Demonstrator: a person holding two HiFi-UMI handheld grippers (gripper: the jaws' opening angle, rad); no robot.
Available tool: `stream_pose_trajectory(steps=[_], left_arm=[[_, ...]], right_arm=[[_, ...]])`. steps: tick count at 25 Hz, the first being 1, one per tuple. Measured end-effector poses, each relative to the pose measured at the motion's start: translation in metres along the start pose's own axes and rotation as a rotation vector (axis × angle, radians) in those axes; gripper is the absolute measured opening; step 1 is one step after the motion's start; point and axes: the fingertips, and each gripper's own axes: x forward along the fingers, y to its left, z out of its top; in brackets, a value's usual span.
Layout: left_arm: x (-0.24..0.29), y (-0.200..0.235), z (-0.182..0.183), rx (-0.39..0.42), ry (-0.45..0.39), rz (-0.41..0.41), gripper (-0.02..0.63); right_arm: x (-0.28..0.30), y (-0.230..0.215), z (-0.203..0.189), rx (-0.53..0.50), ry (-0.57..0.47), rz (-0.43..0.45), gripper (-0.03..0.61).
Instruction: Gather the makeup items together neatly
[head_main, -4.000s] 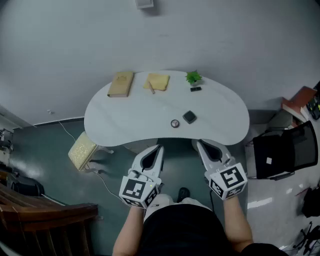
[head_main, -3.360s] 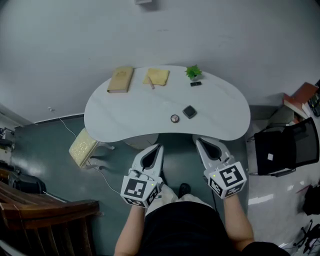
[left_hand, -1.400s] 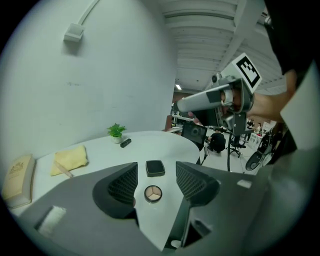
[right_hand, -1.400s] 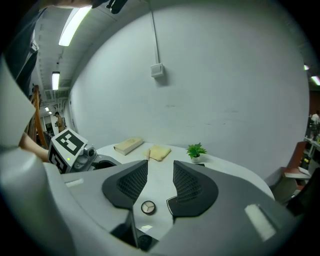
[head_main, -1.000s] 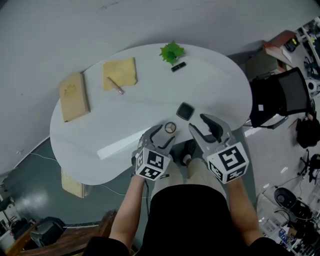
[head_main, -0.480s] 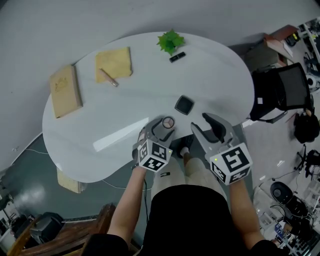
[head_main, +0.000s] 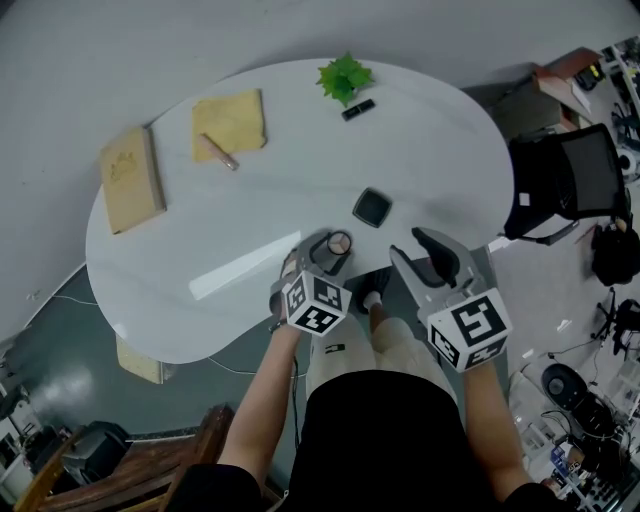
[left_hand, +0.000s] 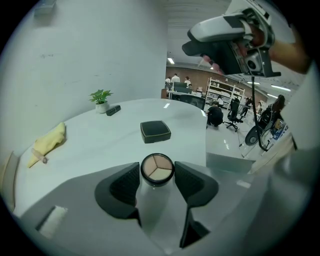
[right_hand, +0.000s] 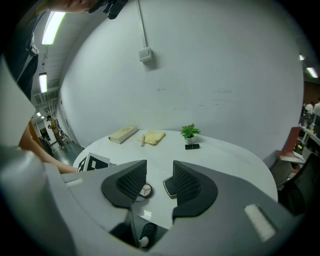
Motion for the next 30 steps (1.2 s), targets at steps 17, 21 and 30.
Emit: stream_pose_trajectory(steps=[17, 21, 30], left_arm=[[-0.002, 0.003, 0.001, -0.024, -0.007, 0.011, 0.209], [-0.008, 0.012, 0.001, -0.045, -0.019, 0.046, 0.209], [-0.034, 0.060, -0.011, -0.117, -0.026, 0.156, 0.208]], right_arm=[[-0.004, -0.008, 0.001, 0.008, -0.002, -0.018, 0.156], [-0.002, -0.007, 0.001, 0.001, -0.002, -0.014, 0.156], [0.012, 0.002, 0.010, -0.024, 0.002, 0.012, 0.156]])
